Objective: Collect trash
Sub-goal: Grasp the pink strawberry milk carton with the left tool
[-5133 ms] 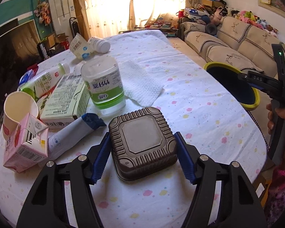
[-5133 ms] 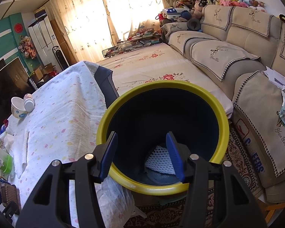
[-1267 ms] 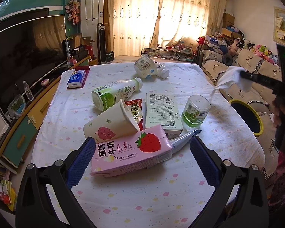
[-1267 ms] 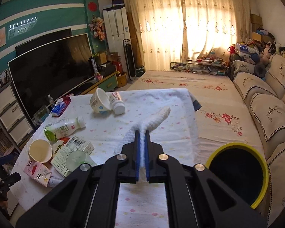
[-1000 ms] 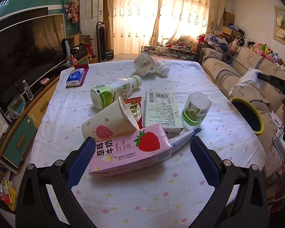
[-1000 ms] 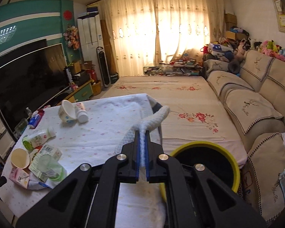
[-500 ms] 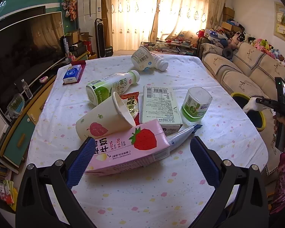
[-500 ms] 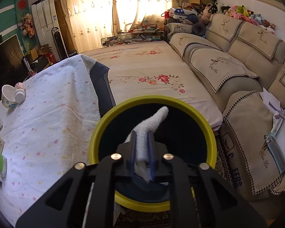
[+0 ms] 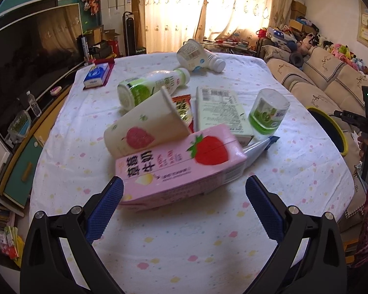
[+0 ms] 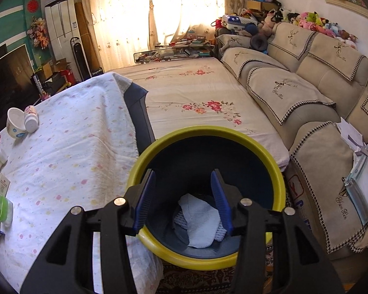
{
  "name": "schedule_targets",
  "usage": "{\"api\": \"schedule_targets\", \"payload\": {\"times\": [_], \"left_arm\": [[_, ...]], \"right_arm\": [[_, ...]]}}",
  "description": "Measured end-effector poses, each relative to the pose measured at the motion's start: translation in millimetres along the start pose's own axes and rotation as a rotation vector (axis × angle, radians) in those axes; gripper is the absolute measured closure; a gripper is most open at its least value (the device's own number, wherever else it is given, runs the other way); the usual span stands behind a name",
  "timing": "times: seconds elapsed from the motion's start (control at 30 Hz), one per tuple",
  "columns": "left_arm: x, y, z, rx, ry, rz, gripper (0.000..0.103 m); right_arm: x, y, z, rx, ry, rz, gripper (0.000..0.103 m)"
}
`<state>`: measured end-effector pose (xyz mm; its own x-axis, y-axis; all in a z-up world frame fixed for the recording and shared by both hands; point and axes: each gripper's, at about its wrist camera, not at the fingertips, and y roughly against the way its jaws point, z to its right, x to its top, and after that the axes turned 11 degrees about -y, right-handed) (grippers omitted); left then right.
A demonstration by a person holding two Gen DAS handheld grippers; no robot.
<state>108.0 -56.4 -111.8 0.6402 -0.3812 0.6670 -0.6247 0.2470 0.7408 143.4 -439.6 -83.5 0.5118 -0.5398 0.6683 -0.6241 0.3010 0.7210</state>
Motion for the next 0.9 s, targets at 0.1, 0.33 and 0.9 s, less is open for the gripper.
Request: {"api": "schedule_targets", "payload": {"times": [0.1, 0.33, 0.9], "left_arm": [[-7.1, -6.1, -12.3, -0.013, 0.036, -0.014, 0.005], [-15.2, -24.8, -23.1, -0.053, 0.059, -0.038, 0.005], [2.9, 6.2, 53.2, -0.276, -0.158, -0.001, 0.005]], "right_arm": [[-1.1, -0.9, -6.6, 0.008, 0.011, -0.005, 0.057], [-1.8, -1.8, -16.3, 0.017, 0.031, -0.014, 0.057], [-2.4, -2.1, -17.8, 0.035, 0.024, -0.017, 0.057]]}}
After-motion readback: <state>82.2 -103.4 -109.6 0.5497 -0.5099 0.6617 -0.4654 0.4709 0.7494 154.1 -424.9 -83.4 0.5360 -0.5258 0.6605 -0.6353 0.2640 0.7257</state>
